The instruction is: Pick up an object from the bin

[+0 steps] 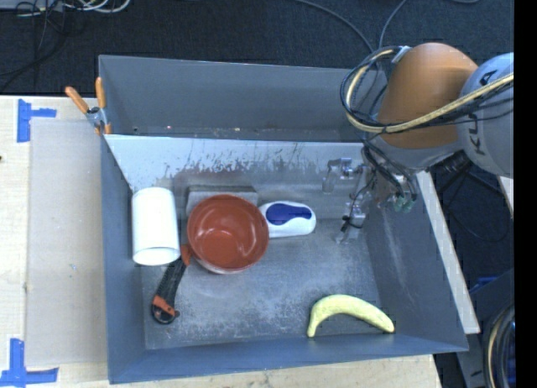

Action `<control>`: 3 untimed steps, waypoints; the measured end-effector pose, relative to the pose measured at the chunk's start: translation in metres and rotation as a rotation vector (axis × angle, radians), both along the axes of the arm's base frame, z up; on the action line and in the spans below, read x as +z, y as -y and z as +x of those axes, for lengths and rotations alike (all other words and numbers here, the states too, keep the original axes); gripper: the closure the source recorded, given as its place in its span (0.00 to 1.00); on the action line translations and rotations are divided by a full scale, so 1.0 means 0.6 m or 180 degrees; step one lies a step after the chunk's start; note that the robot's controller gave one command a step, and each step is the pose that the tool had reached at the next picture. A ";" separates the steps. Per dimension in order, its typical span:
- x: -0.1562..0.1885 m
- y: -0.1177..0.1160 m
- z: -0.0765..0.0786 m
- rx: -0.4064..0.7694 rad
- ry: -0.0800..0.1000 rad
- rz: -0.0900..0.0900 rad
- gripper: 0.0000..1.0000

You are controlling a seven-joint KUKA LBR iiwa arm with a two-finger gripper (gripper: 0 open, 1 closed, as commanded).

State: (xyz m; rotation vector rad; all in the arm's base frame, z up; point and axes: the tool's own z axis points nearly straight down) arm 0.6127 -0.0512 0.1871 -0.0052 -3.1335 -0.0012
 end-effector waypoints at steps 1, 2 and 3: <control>0.007 0.000 0.003 0.0005 0.0023 -0.0001 0.00; -0.088 0.030 -0.077 0.0659 0.0021 0.0003 0.00; -0.094 0.048 -0.144 0.1666 0.0037 0.0006 0.00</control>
Offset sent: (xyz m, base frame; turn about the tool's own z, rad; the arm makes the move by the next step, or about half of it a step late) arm -0.1002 -0.0394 -0.1171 -0.4307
